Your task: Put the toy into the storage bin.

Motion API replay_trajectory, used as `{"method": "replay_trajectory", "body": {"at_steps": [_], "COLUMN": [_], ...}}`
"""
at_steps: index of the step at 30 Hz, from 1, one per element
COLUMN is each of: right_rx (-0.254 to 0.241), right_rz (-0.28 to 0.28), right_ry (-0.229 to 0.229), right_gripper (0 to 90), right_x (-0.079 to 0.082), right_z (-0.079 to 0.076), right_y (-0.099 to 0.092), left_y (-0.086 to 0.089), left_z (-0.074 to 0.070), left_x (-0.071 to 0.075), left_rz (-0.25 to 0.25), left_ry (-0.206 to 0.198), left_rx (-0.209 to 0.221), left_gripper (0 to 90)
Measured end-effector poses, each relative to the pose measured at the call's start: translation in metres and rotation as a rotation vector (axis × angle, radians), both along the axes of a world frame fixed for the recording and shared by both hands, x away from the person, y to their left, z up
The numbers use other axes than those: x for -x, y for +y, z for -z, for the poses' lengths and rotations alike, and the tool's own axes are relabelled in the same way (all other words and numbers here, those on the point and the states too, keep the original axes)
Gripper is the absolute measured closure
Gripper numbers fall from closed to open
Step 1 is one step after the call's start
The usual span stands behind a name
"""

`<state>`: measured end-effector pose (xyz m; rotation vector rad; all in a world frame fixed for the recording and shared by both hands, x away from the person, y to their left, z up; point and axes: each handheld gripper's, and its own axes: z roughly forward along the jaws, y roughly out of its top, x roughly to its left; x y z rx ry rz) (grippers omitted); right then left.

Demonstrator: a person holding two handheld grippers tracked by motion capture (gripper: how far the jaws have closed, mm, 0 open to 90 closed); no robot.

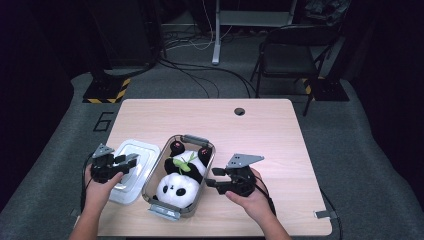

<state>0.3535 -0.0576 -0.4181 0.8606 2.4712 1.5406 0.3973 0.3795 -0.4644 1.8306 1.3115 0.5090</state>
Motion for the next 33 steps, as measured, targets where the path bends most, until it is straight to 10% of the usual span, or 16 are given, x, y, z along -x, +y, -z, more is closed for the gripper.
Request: {"method": "replay_trajectory", "body": {"at_steps": [12,33], "right_rx": [-0.001,-0.003], "right_rz": [0.015,0.028], "right_ry": [0.003,0.009], "right_gripper": [51.5,51.5], "right_x": [-0.003,-0.003], "right_z": [0.002,0.002], "right_y": [-0.004,-0.007], "left_y": [0.02,0.006], "left_z": [0.013,0.029], "left_x": [-0.007,-0.016], "left_rz": [-0.072,-0.061], "left_ry": [0.01,0.062], "left_rx": [-0.033,-0.148], "left_gripper": [47.5,60.4]}}
